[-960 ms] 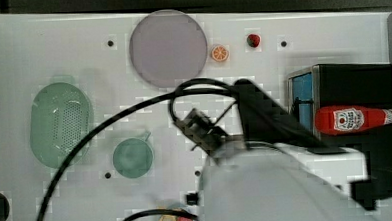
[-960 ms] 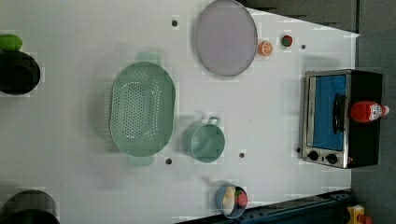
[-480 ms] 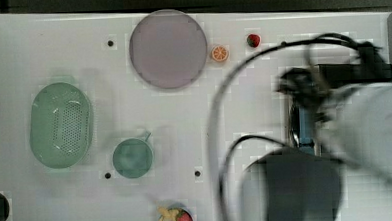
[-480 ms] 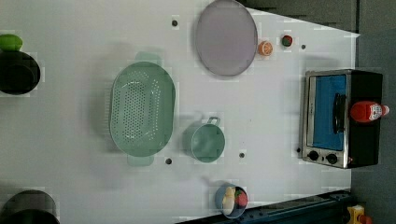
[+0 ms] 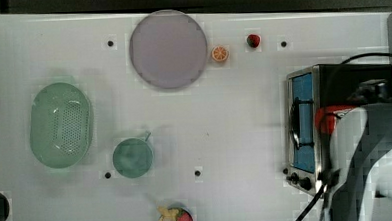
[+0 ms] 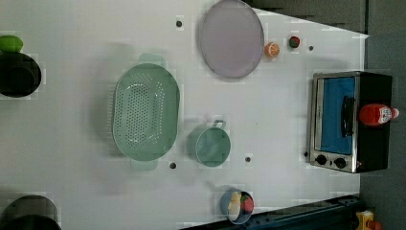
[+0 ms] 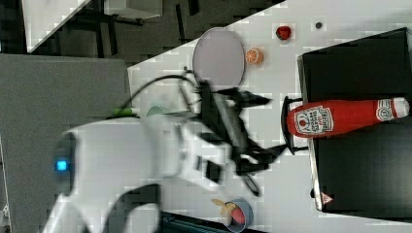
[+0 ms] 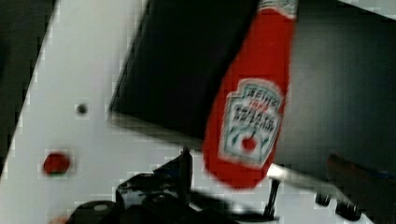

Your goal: Pick Ketchup from oven and place it on table.

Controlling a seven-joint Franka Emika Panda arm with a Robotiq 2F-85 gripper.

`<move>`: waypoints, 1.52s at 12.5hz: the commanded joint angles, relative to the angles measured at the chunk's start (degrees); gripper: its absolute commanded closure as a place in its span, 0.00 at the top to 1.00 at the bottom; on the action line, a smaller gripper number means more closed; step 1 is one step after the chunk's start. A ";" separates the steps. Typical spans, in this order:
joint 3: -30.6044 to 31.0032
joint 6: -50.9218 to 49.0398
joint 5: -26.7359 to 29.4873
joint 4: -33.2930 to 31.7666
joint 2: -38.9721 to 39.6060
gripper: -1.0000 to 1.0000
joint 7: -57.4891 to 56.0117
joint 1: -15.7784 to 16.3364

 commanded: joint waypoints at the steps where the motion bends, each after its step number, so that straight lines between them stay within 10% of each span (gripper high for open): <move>1: -1.43 4.59 1.85 0.50 2.39 1.00 -0.64 -0.37; 12: -3.63 8.24 16.74 0.20 13.93 1.00 -0.65 -2.71; 16: -3.55 8.24 16.75 -0.10 14.50 0.64 -0.64 -2.64; 19: -3.63 8.03 16.56 0.47 14.14 0.64 -0.67 -2.57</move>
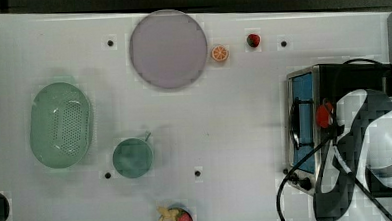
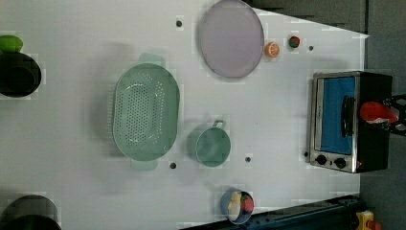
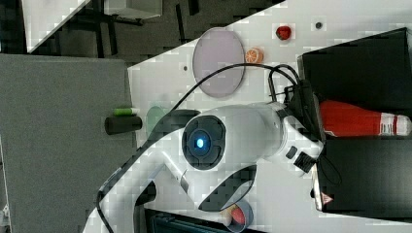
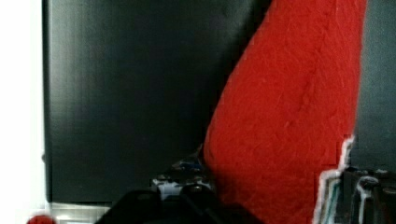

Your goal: Pick Ketchup from oven and place it on table.

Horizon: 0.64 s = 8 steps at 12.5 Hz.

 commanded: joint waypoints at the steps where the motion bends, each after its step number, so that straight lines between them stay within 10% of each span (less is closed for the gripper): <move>1: 0.23 -1.69 -1.07 3.09 -1.65 0.64 -0.42 -0.31; 8: 3.81 -17.18 -8.82 12.98 -9.95 0.64 -13.80 5.02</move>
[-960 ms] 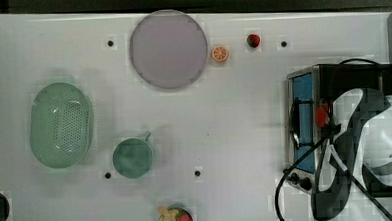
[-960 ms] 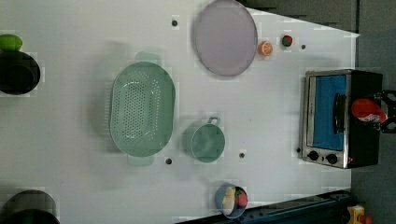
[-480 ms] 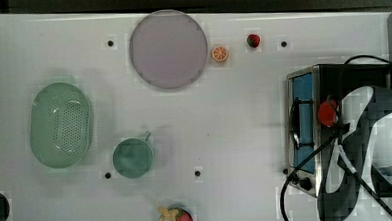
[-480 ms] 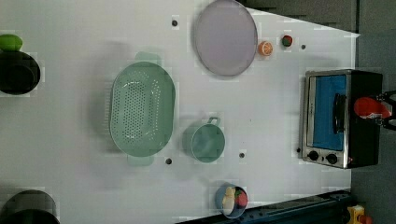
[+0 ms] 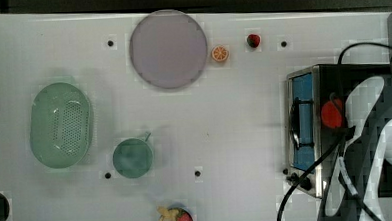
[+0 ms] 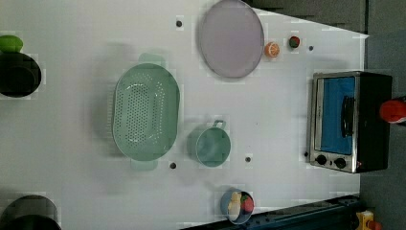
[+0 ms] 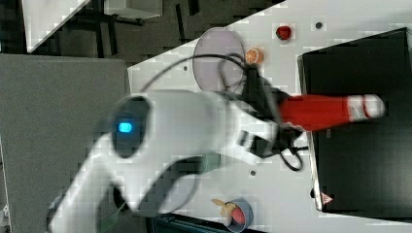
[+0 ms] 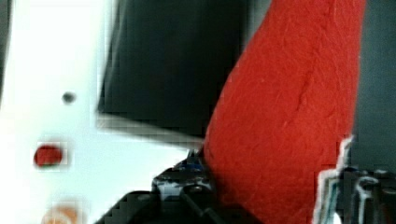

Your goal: Pick Ketchup from oven and place it on table.

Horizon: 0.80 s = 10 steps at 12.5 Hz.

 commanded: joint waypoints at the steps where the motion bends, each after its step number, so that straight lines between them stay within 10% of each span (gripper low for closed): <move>1: 3.97 -3.08 -2.10 4.04 -6.07 0.64 -11.12 4.55; 10: 20.41 -5.36 -2.89 -1.02 -8.12 0.64 -19.67 9.89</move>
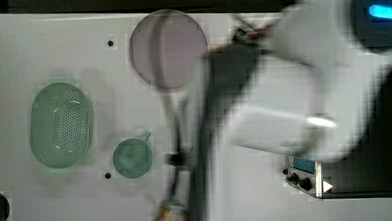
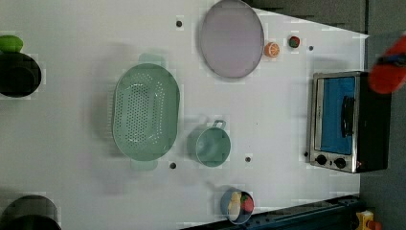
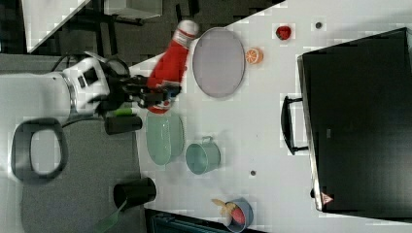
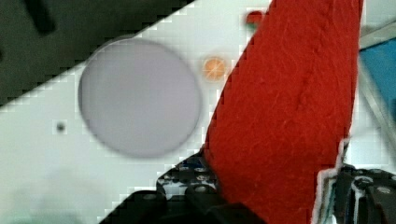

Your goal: Pick Ketchup from oven and place it on table.

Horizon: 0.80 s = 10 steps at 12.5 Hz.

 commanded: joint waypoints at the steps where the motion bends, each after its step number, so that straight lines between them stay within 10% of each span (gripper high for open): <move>1: 2.27 -1.61 -2.18 -5.60 0.48 0.64 1.33 1.06; 10: 5.42 19.48 -4.41 -27.19 2.57 0.64 9.49 3.01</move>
